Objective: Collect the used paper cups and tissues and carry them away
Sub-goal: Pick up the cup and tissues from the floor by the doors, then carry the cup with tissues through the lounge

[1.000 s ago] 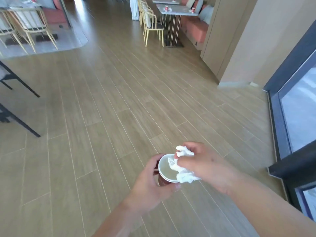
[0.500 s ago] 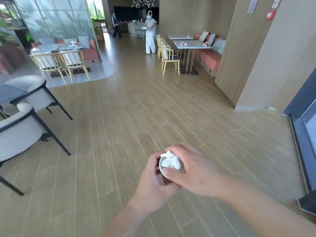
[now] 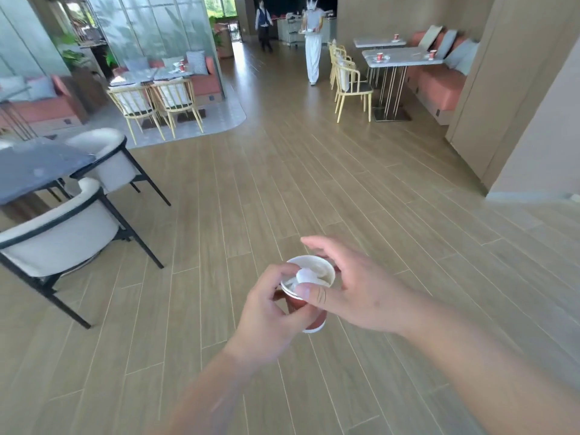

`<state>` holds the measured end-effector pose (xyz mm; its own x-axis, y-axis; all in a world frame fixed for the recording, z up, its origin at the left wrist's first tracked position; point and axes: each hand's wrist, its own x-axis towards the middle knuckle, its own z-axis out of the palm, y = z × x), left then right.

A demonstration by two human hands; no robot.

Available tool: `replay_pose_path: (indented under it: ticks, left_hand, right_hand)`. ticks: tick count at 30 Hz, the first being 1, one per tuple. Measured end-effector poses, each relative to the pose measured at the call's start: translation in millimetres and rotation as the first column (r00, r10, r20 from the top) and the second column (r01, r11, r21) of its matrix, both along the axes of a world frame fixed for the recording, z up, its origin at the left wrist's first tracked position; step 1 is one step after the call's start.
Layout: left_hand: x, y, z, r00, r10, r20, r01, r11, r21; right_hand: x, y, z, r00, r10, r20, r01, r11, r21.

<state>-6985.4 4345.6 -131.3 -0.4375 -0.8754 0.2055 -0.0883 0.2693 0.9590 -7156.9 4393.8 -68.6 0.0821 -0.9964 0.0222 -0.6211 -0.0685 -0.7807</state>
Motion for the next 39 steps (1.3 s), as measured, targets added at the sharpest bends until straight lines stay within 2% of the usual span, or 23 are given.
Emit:
replay_pose_path:
  ticks: [7,15,20,28,32,39]
  left_hand:
    - [-19.2,-47.4,12.0,0.977,0.213,-0.024,-0.214,0.976,-0.039]
    - [15.5,-102.5,14.3,0.923,0.380,-0.050,-0.382,0.924,-0.019]
    - [54.0,-163.5,5.9,0.870,0.479,-0.117,-0.481,0.877,0.015]
    - [143.3,-309.4,2.0,0.852,0.493,-0.179,-0.486,0.870,0.081]
    - [187.3,-386.0,17.3,0.853,0.476,-0.213,-0.470,0.879,0.080]
    - [217.0,-488.4,35.3,0.866,0.432,-0.251,-0.433,0.900,0.054]
  right_hand:
    - [-39.5,-67.5,-0.3,0.964,0.033,0.264,-0.007,0.995,-0.095]
    - [-25.2,-154.8,-16.2,0.874,0.058,0.483,-0.053,0.998,-0.024]
    - [11.9,-228.0,-33.1,0.854,0.041,0.518,-0.067,0.997,0.031]
    - [103.2,-368.5,-44.9,0.840,-0.014,0.542,-0.059,0.991,0.116]
    - [141.9,-435.1,-34.7,0.839,-0.014,0.544,-0.051,0.993,0.104]
    - [171.6,-524.6,-27.0,0.778,-0.095,0.622,0.037,0.994,0.105]
